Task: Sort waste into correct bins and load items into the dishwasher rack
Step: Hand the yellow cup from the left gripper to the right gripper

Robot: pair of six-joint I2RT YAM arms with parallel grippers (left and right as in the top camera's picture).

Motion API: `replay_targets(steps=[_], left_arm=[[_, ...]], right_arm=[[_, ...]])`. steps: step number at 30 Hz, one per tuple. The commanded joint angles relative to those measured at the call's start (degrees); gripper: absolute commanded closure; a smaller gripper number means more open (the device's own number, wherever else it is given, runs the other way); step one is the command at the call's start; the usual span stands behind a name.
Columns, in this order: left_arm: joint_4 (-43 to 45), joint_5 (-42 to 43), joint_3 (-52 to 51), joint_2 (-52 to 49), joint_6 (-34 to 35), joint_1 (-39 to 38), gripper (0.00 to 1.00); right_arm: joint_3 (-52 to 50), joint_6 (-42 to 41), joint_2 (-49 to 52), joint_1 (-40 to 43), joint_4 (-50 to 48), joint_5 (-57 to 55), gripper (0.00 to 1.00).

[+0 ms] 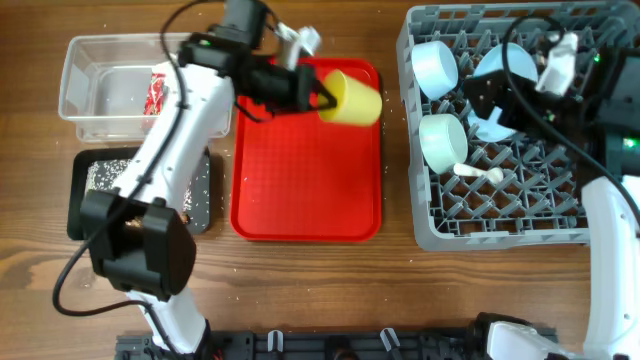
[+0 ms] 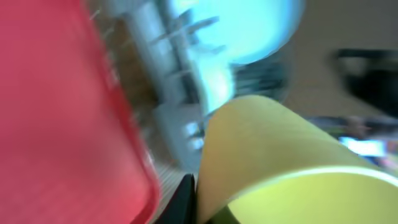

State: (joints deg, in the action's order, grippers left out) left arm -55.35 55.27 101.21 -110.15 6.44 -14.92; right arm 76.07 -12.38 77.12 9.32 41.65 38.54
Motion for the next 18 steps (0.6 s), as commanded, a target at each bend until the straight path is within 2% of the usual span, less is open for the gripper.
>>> replay_targets(steps=[1,4,8,15,18], left_arm=[[4.57,25.55,0.59,0.63,-1.73,3.76,0.96],[6.67,30.8,0.59,0.63,-1.75,4.22,0.96],[6.99,31.26,0.59,0.61,-1.75,4.0,0.96],[7.23,31.28,0.59,0.61,-1.75,3.8,0.96],[7.23,31.28,0.59,0.61,-1.73,3.78,0.96]], right_arm=[[0.31,1.9,3.56,-4.57,-6.34,15.8,0.07],[0.31,1.88,7.37,-9.55,-16.35,25.05,0.01],[0.31,1.25,10.67,-13.62,-27.56,35.21,0.0],[0.31,0.39,11.08,-18.43,-32.26,35.28,0.0],[0.33,0.37,11.19,-20.15,-33.57,35.26,0.05]])
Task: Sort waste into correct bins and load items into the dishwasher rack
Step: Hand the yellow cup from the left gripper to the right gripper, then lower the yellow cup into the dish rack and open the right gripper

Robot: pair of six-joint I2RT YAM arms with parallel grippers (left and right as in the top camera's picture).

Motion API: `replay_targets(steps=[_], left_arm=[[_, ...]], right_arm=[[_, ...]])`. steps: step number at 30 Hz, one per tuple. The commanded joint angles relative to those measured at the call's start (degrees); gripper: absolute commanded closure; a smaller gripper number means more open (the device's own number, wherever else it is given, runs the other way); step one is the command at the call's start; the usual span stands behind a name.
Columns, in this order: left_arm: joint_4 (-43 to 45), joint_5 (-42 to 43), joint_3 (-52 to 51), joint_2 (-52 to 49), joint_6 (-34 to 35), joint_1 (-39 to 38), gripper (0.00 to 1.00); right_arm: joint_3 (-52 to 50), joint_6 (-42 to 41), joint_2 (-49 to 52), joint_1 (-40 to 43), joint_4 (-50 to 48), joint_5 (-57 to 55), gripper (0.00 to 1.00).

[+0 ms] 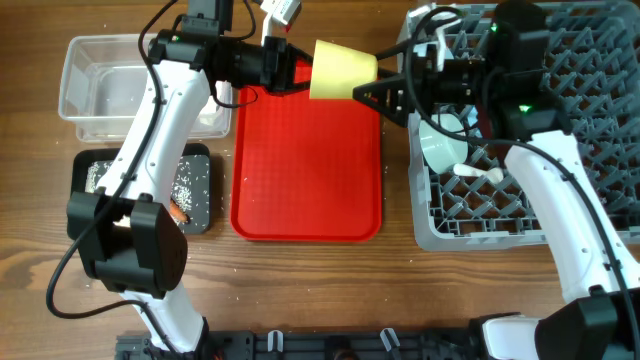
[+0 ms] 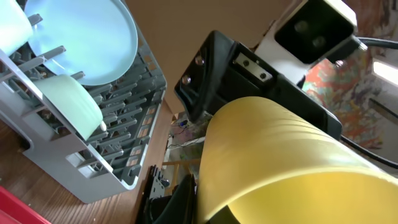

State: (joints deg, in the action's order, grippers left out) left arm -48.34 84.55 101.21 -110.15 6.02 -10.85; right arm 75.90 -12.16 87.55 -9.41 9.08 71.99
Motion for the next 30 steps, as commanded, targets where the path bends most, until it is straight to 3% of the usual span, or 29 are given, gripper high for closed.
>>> replay_targets(steps=[1,5,7,9,11,13,16,18,23,27,30], left_arm=[[0.22,1.99,0.59,0.61,-1.31,-0.28,0.96],[0.22,1.97,0.59,0.61,-1.31,-0.26,0.96],[0.2,1.92,0.59,0.61,-1.31,-0.26,0.94],[0.17,1.14,0.59,0.61,-1.31,-0.26,0.65],[0.17,0.2,0.59,0.63,-1.31,-0.26,0.48],[-0.2,-4.83,0.59,0.61,-1.31,-0.26,0.43],[-1.66,-20.28,0.59,0.61,-1.29,-0.26,0.39],[-2.54,-30.73,0.59,0.61,-1.27,-0.28,0.37],[-2.75,-49.18,0.59,0.61,-1.31,-0.28,0.36],[-3.39,-56.39,0.26,0.61,-1.31,-0.26,0.35],[-3.5,-57.68,0.26,0.57,-1.33,-0.26,0.34]], right_arm=[[0.48,0.15,0.81,-1.73,-1.11,1.81,0.12],[0.5,0.09,0.96,-1.88,-1.2,1.84,0.48],[0.5,0.09,0.96,-1.88,-1.53,1.84,0.57],[0.5,0.0,0.96,-1.79,-1.77,1.86,0.59],[0.5,-0.07,0.76,-0.46,-1.73,1.88,0.59],[0.5,-0.72,0.04,3.08,-0.46,1.84,0.59],[0.5,0.24,-2.14,11.56,8.81,-3.13,0.6],[0.55,2.01,-4.59,16.7,20.52,-13.57,0.62],[6.34,3.15,-16.04,19.61,50.58,-53.33,0.56],[11.85,0.42,-17.64,19.61,68.59,-69.77,0.53],[11.74,-1.53,-14.49,19.63,73.99,-74.88,0.5]])
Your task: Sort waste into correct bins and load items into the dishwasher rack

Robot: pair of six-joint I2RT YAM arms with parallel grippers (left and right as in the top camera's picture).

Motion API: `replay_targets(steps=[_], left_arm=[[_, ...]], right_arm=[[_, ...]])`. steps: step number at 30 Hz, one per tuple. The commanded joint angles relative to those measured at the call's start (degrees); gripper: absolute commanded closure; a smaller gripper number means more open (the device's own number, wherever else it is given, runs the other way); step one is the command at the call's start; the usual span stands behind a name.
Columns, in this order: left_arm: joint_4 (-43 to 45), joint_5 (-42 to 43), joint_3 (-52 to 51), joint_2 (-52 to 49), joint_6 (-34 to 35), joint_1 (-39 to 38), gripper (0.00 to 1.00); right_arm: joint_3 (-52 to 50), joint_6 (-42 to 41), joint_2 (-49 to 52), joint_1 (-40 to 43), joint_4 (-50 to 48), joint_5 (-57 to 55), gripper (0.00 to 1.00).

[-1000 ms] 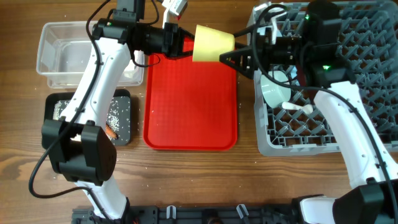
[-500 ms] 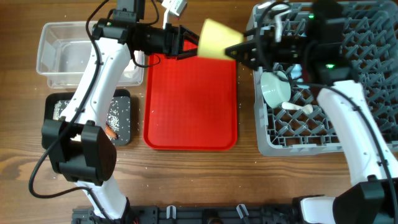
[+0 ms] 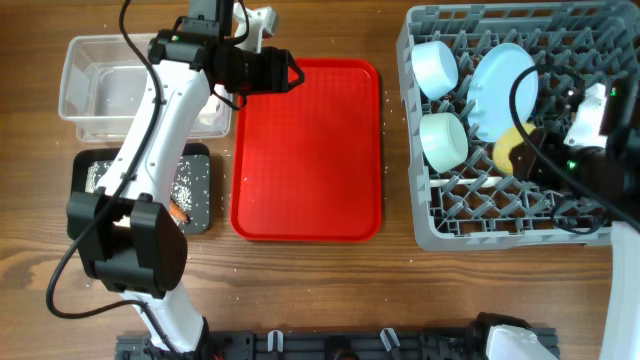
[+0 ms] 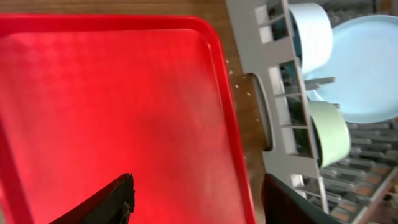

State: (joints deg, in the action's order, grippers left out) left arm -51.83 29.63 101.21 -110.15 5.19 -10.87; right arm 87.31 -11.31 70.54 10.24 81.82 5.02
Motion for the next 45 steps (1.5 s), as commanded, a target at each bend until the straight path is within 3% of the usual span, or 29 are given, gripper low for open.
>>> replay_targets(steps=[1,10,19,20,21,22,25,26,28,32,36,42,45], left_arm=[[-0.07,-2.75,0.26,0.57,-0.5,-0.26,0.34],[-0.33,-3.74,-1.4,0.52,-0.5,-0.26,0.32],[-0.74,-5.55,-2.64,0.52,-0.5,-0.26,0.31],[-0.72,-5.53,-2.64,0.52,-0.5,-0.24,0.31],[-0.74,-5.55,-2.64,0.52,-0.5,-0.24,0.3],[-0.72,-5.55,-2.64,0.52,-0.5,-0.24,0.3],[-0.74,-5.53,-2.64,0.52,-0.5,-0.24,0.25],[-0.74,-5.55,-2.64,0.52,-0.5,-0.24,0.23],[-0.72,-5.53,-2.64,0.52,-0.48,-0.24,0.0],[-0.72,-6.62,-2.64,0.52,-0.48,-0.24,0.0],[-0.72,-6.62,-2.64,0.52,-0.48,-0.24,0.0],[-0.72,-6.62,-2.64,0.52,-0.48,-0.24,0.0],[-0.72,-6.62,-2.64,0.52,-0.48,-0.24,0.0]], right_arm=[[0.33,-2.36,4.68,-0.04,1.36,-9.79,0.48],[0.33,-0.11,23.89,-0.02,-1.09,-9.94,0.41],[0.33,-0.04,27.5,0.37,-3.15,-9.27,0.36],[0.33,-0.13,27.5,1.03,-2.97,-9.2,0.29],[0.33,-0.39,27.5,2.05,-2.21,-8.79,0.09],[0.35,-0.85,27.5,2.4,-1.4,-8.59,0.0],[0.52,-1.29,27.02,2.54,-1.09,-7.37,0.0],[1.03,-1.29,26.4,2.54,-1.03,-6.4,0.0],[3.82,-1.22,24.33,2.54,0.61,-3.74,0.0],[13.6,5.14,12.68,0.74,4.07,3.78,0.0],[15.54,4.72,-2.75,-3.69,2.45,4.07,0.0],[15.41,5.31,-10.43,-3.69,5.62,2.54,0.0],[12.7,5.57,-10.14,-3.67,0.52,-0.66,0.0]])
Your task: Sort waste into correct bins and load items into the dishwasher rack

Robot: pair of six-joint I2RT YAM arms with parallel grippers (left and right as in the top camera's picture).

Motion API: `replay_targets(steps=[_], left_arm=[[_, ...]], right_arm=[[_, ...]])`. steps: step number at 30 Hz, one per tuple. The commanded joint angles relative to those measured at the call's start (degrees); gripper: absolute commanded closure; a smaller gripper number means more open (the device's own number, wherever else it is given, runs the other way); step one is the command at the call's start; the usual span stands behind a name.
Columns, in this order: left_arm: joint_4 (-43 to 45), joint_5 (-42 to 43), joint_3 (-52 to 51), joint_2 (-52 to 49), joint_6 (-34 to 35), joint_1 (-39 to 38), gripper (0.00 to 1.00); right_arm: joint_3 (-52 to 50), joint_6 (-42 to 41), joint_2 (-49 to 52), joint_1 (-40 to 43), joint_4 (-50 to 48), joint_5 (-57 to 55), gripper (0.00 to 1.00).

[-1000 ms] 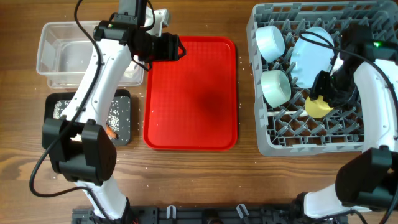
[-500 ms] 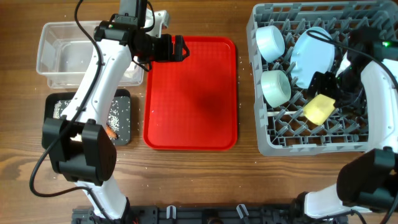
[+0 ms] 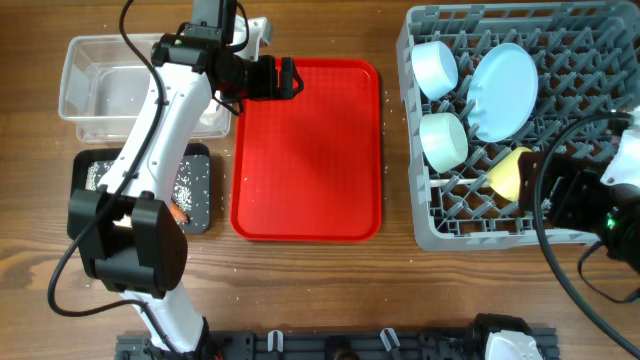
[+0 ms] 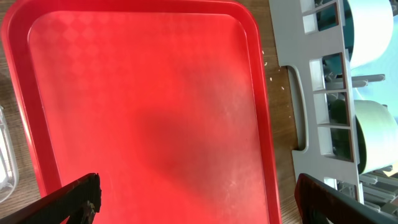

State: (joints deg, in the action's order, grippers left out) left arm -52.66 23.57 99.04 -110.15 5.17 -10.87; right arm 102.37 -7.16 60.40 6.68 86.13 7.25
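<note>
A yellow cup point(image 3: 508, 172) lies tilted among the prongs of the grey dishwasher rack point(image 3: 424, 236), below the blue plate point(image 3: 503, 90). My right gripper point(image 3: 535, 186) is right beside the cup at its right. Its jaws are hard to make out from above. Over the far left corner of the red tray point(image 3: 305, 160) my left gripper point(image 3: 286, 78) is open and holds nothing. In the left wrist view the left gripper point(image 4: 199, 208) has its dark fingertips point(image 4: 78, 198) spread wide above the bare tray point(image 4: 149, 106).
The rack also holds a white cup point(image 3: 433, 66) and a pale green bowl point(image 3: 443, 140). A clear plastic bin point(image 3: 95, 90) stands at the far left. A black bin point(image 3: 100, 185) with scraps sits in front of it. The rack's handle point(image 4: 297, 109) lies close to the tray's right rim.
The yellow cup now lies lower in the rack, nearer its front. My right arm has drawn back toward the front right. My left gripper stays over the tray's far left, jaws spread wider.
My left gripper held the yellow cup over the tray's far right corner. Then it held the cup out, with the right gripper at the cup's other end. Then the left was empty over the tray and the cup was at the rack with the right gripper. Now it lies in the rack.
</note>
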Motion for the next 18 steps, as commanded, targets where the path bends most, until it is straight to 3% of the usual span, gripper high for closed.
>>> replay_targets(steps=[1,4,5,6,8,13,18], left_arm=[[0.11,-0.57,-0.48,0.52,-0.46,-0.24,0.0],[0.11,-0.57,-0.48,0.52,-0.46,-0.24,0.0],[0.11,-0.57,-0.48,0.52,-0.46,-0.24,0.0],[0.11,-0.57,-0.48,0.52,-0.46,-0.24,0.0],[0.11,-0.57,-0.48,0.52,-0.46,-0.24,0.0],[0.11,-0.57,-0.48,0.52,-0.46,-0.24,0.0],[0.11,-0.57,-0.48,0.52,-0.46,-0.24,0.0]], right_arm=[[-4.39,2.12,0.11,-0.07,-7.52,-2.86,0.0],[-20.72,3.15,-4.44,-0.09,-32.44,-2.08,0.0],[-30.82,3.13,-7.8,-0.09,-44.11,0.15,0.0],[-51.19,2.36,-15.63,-0.09,-63.32,5.51,0.0],[-69.79,1.73,-24.44,-0.11,-78.2,9.07,0.0],[-93.9,0.63,-43.36,-0.22,-89.61,9.18,0.0],[-102.12,-0.46,-56.37,-1.44,-88.52,9.16,0.0]])
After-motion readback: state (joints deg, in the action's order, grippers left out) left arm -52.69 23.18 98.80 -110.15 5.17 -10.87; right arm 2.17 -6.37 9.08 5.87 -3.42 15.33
